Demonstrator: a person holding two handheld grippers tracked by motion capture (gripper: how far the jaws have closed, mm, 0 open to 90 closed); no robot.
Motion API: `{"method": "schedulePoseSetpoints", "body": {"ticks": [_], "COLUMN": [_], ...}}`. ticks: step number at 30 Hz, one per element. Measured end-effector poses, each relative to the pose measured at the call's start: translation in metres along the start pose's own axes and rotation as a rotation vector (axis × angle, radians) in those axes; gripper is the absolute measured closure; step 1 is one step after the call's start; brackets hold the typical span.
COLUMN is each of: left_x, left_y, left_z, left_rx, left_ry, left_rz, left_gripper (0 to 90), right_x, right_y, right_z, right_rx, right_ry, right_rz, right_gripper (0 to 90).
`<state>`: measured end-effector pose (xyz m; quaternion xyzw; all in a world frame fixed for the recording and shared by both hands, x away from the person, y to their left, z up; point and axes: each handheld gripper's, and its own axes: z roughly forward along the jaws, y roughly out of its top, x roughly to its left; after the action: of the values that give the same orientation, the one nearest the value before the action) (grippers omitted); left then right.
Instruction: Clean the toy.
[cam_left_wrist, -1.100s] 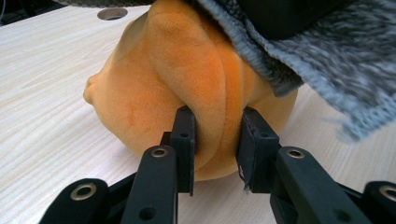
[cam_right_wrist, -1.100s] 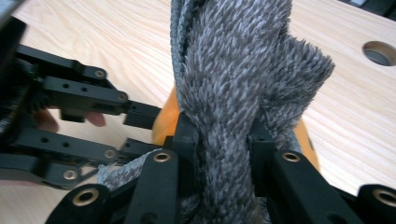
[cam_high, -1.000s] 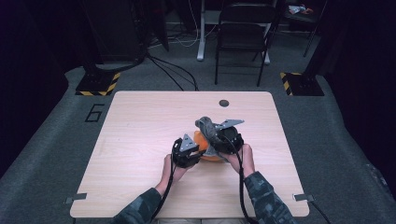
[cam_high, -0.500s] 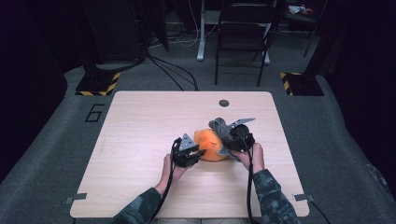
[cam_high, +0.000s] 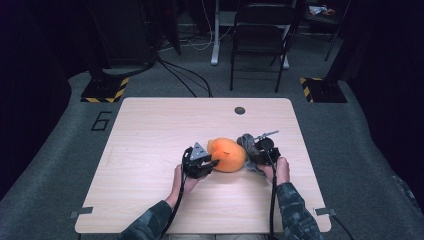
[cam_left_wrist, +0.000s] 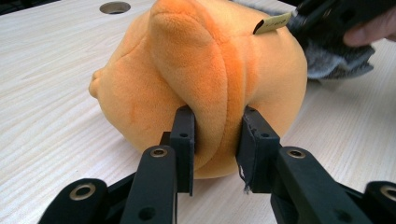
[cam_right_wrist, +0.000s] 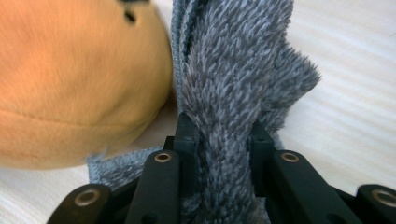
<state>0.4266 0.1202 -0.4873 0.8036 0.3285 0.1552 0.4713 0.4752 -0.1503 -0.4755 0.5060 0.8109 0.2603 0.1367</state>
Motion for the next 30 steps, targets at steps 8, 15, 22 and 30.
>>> {"method": "schedulePoseSetpoints", "body": {"ticks": [8,15,22,30], "left_x": [0.001,-0.004,-0.014,-0.015], "left_y": [-0.001,-0.002,-0.005,-0.004], "left_z": [0.001,0.0,0.008,0.008], "left_rx": [-0.007,0.008,0.016,0.017], "left_ry": [0.005,0.032,0.093,0.121], "left_rz": [0.0,0.051,0.13,0.114], "left_gripper": [68.4,45.8,44.1,72.8], "right_x": [0.027,0.045,0.041,0.039], "right_y": [0.022,0.021,0.019,0.019], "right_z": [-0.048,-0.032,-0.03,-0.033], "right_rx": [-0.18,-0.15,-0.162,-0.188], "right_ry": [0.129,0.111,0.111,0.113], "right_rz": [-0.054,-0.106,-0.078,-0.075], "right_gripper": [72.6,72.8,72.7,72.9]}}
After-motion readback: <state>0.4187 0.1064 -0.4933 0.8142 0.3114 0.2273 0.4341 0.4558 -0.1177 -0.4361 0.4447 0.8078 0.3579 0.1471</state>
